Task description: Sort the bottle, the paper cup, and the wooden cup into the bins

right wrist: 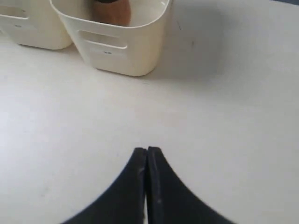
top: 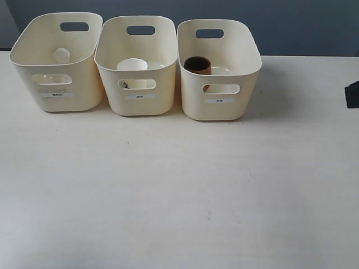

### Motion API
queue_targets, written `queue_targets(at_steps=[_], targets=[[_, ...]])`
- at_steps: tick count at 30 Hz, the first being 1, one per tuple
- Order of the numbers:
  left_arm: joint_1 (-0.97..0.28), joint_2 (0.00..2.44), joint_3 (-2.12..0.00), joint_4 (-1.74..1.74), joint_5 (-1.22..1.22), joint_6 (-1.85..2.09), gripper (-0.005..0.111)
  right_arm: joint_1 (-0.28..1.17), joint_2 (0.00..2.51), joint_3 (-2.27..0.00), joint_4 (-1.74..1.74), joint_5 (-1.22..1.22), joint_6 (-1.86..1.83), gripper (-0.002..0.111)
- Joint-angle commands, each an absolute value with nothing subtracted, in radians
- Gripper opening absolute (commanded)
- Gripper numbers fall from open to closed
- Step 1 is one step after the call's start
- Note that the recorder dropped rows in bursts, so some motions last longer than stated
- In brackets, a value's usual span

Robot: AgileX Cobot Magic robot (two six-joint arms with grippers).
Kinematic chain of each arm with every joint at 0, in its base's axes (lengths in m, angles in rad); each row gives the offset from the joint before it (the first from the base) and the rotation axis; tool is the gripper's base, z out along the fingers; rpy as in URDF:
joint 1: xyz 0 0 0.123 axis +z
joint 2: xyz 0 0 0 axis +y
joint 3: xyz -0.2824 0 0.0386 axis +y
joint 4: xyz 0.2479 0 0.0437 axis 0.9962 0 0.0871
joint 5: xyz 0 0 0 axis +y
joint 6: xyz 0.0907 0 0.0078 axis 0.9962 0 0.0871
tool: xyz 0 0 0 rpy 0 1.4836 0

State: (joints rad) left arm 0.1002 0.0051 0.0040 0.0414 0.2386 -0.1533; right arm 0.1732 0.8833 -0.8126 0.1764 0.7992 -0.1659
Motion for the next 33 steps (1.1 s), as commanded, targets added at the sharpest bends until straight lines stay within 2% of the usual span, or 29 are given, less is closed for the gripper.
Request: queue_targets(at_steps=[1,18,26,33], targets=[[0.097,0.0,0.0,0.042,0.231,-0.155,0.0,0.169,0.836,-0.81,0.218,0.827,-0.162,-0.001],[0.097,0.0,0.0,0.044,0.231,-0.155,0.0,0.159,0.771,-0.805,0.194,0.793,-0.171,-0.001],[0.097,0.0,0.0,0.044,0.231,-0.155,0.0,0.148,0.483,-0.625,0.194,0.597,-0.193,-0.001],[0.097,0.0,0.0,0.044,0.231,-0.155,0.0,0.073,0.187,-0.413,0.275,0.422,-0.36,-0.001]])
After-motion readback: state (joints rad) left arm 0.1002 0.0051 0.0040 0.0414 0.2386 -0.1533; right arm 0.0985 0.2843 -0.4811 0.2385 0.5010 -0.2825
